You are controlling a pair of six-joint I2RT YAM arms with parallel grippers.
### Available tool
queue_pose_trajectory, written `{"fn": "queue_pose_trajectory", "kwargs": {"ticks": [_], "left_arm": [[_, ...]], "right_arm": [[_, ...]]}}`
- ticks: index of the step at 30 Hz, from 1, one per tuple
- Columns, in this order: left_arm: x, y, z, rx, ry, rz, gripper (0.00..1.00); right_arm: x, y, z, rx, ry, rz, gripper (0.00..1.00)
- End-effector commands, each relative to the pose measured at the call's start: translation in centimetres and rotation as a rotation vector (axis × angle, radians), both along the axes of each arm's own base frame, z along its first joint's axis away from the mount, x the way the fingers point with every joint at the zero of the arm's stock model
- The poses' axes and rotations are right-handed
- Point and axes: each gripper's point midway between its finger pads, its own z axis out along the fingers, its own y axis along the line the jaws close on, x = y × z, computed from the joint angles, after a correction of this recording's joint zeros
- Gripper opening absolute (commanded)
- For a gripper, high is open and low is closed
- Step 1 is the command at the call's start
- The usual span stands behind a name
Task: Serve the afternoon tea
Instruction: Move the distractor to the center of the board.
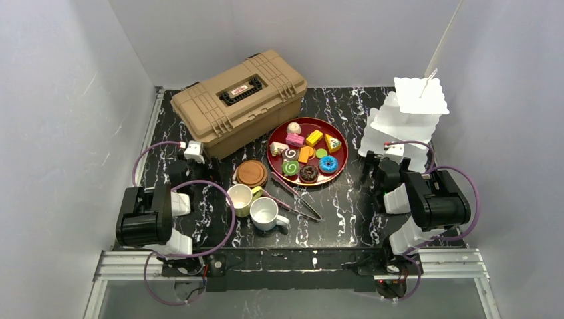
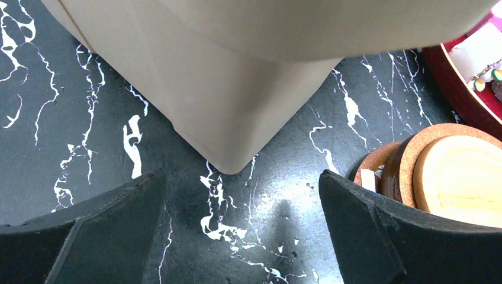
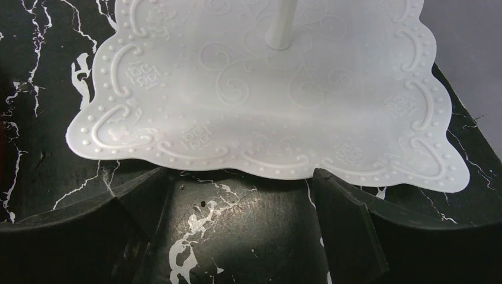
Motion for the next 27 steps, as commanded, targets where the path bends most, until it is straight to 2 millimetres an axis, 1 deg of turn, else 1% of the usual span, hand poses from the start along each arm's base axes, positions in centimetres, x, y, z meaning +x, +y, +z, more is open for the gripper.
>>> {"fn": "queue_pose_trajectory", "kwargs": {"ticks": [1, 10, 13, 14, 15, 16, 18, 19, 21, 22, 24, 26, 27], "left_arm": [[0.9, -0.1, 1.5, 0.017, -0.054, -0.015, 0.99], [1.0, -0.1, 1.5, 0.017, -0.054, -0.016, 0.99], [0.9, -0.1, 2.2, 0.01, -0.071, -0.014, 0.99], [1.0, 0.3, 2.0, 0.008, -0.048, 0.006, 0.99], [1.2, 0.9, 2.8, -0.012, -0.037, 0.049, 0.99], [1.3, 1.6, 2.8, -0.027, -0.01, 0.087, 0.99], [1.3, 2.5, 4.8, -0.067, -0.017, 0.115, 0.99], [1.0, 2.8, 5.4, -0.07, -0.015, 0.117, 0.99], [0.6, 3.5, 7.2, -0.019, -0.039, 0.124, 0.99], [0.4, 4.1, 7.9, 0.005, -0.047, 0.142, 0.99], [0.0, 5.3, 9.3, 0.048, -0.045, 0.162, 0.99], [-0.5, 6.2, 10.1, 0.046, 0.015, 0.176, 0.99], [-0.8, 6.4, 10.3, 0.034, 0.05, 0.177, 0.99]], "right_arm": [[1.3, -0.3, 2.5, 0.004, -0.104, -0.02, 1.0], [1.3, -0.3, 2.5, 0.004, -0.103, -0.022, 1.0], [1.3, -0.3, 2.5, 0.004, -0.102, -0.021, 1.0], [1.3, -0.3, 2.5, 0.006, -0.104, -0.021, 1.0], [1.3, -0.3, 2.5, 0.006, -0.105, -0.021, 1.0], [1.3, -0.3, 2.8, 0.005, -0.114, -0.021, 1.0], [1.3, -0.3, 3.3, 0.007, -0.111, -0.019, 1.0], [1.4, 0.0, 3.8, 0.002, -0.11, -0.004, 1.0], [1.3, 0.8, 5.2, -0.002, -0.105, 0.036, 1.0], [1.0, 0.9, 5.7, 0.025, -0.093, 0.031, 1.0], [0.1, 1.2, 7.4, 0.13, -0.118, -0.005, 1.0], [-0.5, 3.1, 8.4, 0.218, -0.131, 0.07, 1.0], [-0.8, 4.1, 8.6, 0.253, -0.121, 0.106, 1.0]]}}
